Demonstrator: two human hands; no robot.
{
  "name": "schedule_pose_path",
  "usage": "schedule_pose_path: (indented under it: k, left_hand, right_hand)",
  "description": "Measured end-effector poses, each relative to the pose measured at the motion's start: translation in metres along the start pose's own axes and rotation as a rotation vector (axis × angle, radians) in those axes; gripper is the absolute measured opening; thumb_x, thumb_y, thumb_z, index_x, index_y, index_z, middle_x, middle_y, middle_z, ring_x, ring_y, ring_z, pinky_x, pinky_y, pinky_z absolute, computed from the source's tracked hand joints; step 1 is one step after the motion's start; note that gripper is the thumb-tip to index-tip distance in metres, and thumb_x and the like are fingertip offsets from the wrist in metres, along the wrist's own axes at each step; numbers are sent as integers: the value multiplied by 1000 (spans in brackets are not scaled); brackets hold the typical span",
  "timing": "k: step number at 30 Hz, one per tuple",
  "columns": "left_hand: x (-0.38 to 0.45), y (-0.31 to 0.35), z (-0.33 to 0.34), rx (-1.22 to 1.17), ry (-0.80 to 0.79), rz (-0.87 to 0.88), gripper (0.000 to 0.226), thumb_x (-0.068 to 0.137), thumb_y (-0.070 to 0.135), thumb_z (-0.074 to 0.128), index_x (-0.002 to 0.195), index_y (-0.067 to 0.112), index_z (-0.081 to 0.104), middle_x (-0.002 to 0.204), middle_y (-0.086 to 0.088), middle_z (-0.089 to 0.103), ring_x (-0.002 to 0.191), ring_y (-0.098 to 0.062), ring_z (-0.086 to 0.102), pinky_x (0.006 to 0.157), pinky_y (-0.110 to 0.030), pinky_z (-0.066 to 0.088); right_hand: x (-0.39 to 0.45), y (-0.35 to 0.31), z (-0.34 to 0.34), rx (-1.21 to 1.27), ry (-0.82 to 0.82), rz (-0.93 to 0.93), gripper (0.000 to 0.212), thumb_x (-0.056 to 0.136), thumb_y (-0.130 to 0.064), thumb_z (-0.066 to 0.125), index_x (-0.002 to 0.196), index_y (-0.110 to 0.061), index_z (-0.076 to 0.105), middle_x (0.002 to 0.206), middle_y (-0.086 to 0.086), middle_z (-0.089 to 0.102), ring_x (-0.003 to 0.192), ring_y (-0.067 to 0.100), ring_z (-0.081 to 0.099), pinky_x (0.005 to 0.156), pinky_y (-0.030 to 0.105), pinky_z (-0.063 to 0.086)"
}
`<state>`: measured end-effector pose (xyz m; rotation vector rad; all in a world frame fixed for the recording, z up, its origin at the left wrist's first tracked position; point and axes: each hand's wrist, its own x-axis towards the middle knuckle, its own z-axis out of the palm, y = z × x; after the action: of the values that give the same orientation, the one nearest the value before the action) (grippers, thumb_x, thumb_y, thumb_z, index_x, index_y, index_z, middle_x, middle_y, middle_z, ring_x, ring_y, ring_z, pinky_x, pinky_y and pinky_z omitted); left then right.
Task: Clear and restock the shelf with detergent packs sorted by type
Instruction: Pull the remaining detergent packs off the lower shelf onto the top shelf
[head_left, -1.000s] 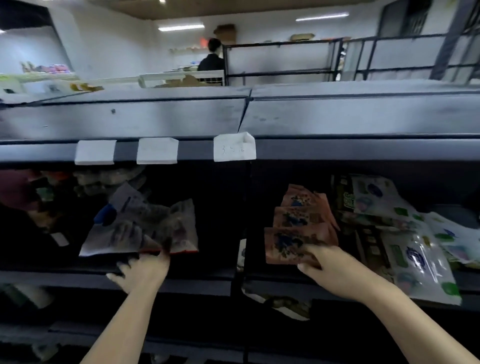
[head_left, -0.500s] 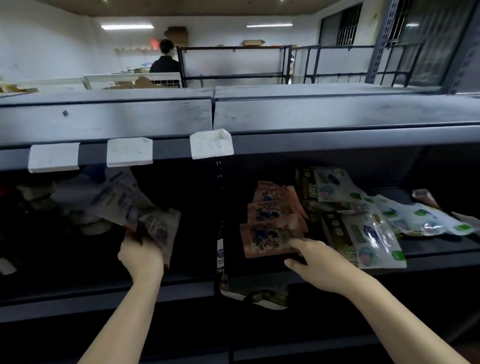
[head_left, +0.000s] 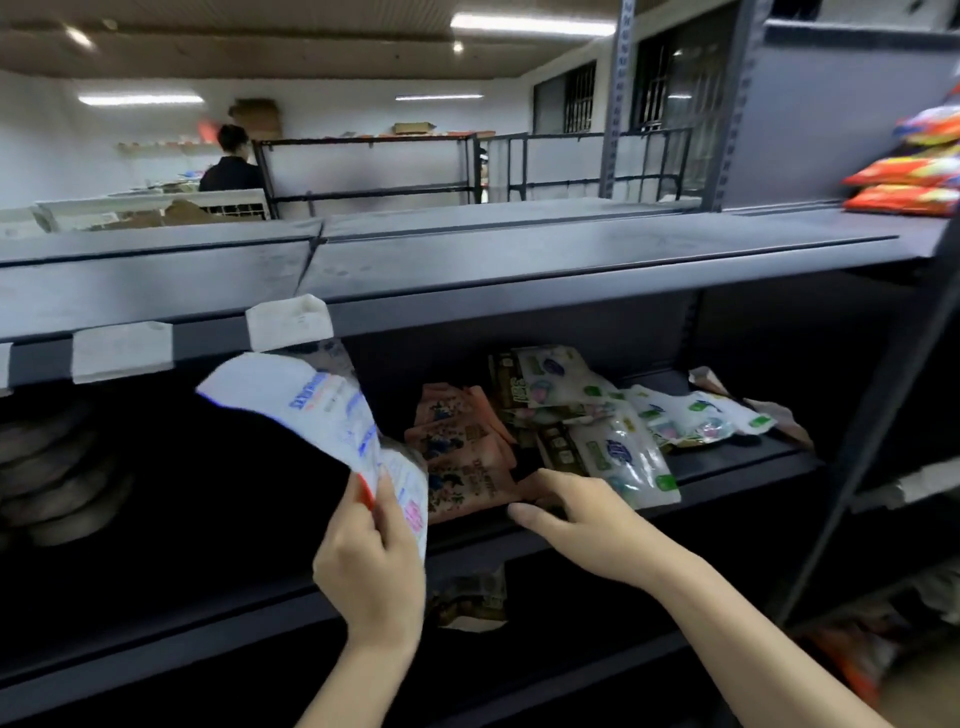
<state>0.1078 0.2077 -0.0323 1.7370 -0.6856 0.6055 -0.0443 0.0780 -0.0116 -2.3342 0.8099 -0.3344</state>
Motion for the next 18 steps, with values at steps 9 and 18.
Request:
schedule_pose_path:
  k: [9,18]
  left_hand:
    - [-84,75,42,-138,-208,397,32,85,21,48,90,6,75,89,-6,74,79,-19,69,68,-21,42]
    - [-133,175,99,-382,-607,528,44,89,48,48,128,30,60,134,18,54,121,2,51,86,-14,47]
  right_hand:
    - [-53,3,-30,391,29,6,66,68,-73,63,123,-39,53,119,-17,63,103,0,62,97,33,49]
    - [-106,83,-115,713,450,208,35,98,-42,44,112,-20,68,108,-6,72,103,11,66,100,39,47]
